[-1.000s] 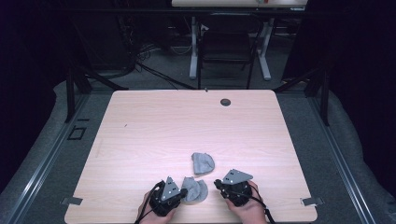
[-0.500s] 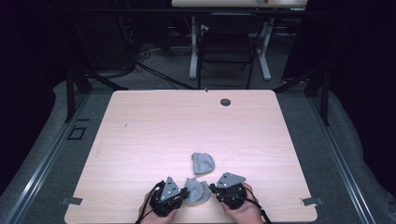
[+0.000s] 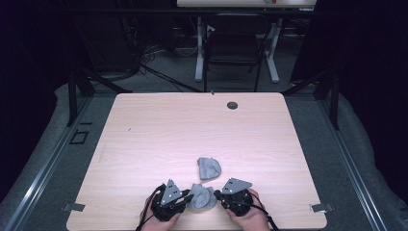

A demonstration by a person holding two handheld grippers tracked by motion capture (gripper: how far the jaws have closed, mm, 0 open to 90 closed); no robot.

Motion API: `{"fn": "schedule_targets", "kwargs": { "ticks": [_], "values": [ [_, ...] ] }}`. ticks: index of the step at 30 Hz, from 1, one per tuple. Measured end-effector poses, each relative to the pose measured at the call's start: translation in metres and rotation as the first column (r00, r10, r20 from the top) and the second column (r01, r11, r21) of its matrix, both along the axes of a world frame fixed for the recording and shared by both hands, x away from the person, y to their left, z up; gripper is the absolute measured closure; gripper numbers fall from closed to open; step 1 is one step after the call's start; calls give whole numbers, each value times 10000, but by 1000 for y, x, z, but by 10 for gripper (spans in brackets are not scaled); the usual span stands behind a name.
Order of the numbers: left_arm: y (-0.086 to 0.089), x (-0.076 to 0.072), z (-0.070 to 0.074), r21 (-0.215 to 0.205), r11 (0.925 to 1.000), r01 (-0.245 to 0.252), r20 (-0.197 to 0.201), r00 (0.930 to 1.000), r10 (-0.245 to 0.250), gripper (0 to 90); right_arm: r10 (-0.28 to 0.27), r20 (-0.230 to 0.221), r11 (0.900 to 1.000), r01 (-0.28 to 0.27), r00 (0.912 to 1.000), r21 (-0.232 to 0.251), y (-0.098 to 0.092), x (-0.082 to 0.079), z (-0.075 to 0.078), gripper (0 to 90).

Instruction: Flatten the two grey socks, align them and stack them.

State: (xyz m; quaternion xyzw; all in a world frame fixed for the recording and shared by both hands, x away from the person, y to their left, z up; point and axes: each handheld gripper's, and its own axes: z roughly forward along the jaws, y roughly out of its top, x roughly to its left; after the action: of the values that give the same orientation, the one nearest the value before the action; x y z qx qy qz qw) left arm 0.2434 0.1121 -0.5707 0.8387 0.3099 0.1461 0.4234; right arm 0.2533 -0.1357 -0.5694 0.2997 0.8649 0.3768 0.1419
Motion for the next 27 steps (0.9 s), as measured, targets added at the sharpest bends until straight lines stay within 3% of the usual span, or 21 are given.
{"fn": "schedule_targets", "kwargs": {
  "ticks": [16, 27],
  "values": [
    [-11, -10, 6, -157, 9992, 368, 100, 9993, -366, 695, 353, -227, 9993, -350, 9991, 146, 9, 2, -3, 875],
    [-27, -19, 1, 278, 9958, 876, 138, 9960, -880, 641, 302, -403, 9993, -292, 9987, 235, 9, 5, -9, 867]
  ]
}}
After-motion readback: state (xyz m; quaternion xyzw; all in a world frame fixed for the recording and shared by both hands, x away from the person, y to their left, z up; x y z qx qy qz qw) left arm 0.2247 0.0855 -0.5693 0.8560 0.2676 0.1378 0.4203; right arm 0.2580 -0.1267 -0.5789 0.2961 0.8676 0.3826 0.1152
